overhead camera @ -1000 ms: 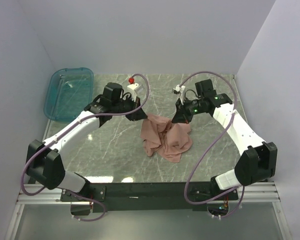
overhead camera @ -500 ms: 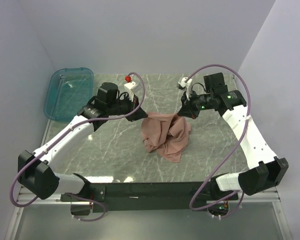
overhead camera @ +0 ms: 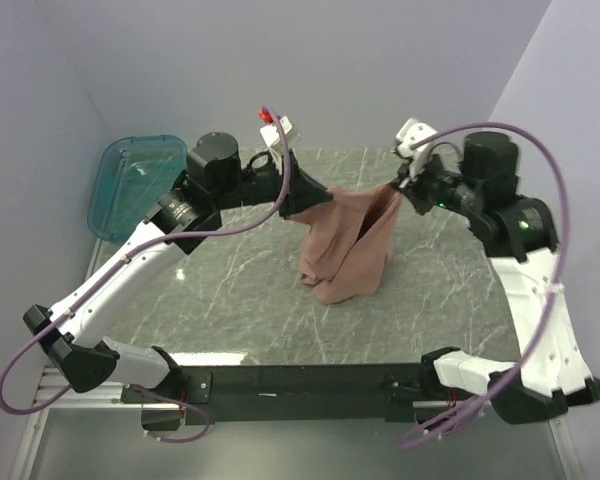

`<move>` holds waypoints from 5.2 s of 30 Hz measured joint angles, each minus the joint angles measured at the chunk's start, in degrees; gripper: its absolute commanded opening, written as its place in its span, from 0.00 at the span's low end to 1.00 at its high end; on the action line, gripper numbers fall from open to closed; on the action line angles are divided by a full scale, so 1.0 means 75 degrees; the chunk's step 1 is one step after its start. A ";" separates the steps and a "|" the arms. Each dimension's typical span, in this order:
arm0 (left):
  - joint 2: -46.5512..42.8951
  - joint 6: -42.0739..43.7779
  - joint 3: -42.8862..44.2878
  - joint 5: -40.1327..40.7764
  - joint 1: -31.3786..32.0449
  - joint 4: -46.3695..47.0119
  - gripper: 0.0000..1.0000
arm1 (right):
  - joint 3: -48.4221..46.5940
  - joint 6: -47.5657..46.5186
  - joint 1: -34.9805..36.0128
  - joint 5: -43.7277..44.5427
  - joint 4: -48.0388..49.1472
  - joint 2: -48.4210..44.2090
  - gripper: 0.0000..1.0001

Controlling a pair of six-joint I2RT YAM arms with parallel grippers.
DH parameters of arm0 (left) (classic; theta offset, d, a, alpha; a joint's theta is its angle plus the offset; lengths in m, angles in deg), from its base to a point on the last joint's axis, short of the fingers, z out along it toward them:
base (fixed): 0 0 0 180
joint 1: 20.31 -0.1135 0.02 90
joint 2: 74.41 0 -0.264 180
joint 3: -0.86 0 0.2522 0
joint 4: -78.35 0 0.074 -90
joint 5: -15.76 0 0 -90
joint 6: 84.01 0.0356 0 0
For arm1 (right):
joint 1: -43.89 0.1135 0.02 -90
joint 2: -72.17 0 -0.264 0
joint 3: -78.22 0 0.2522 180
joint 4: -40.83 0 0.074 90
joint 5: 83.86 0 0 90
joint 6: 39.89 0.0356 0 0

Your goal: Fold and stack the t-shirts

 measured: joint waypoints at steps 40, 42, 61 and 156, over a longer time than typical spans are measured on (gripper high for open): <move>-0.0405 -0.1227 -0.4138 0.3678 -0.4132 0.0082 0.93 | -0.1644 0.2460 0.1428 0.1536 0.1970 0.5724 0.65; 0.0061 -0.1294 -0.3649 0.3675 -0.4232 0.0006 0.99 | -0.1134 0.2372 0.1107 0.1317 0.2028 0.5184 0.66; -0.3649 -0.0052 -0.5706 0.2401 -0.4185 0.0291 0.99 | 0.3515 0.1227 0.0915 -0.0274 0.1696 0.3051 0.52; -0.0507 -0.0195 -0.7187 0.4654 0.3777 0.2512 0.85 | 0.6653 -0.1818 -0.1664 -0.2229 0.1734 -0.0128 0.72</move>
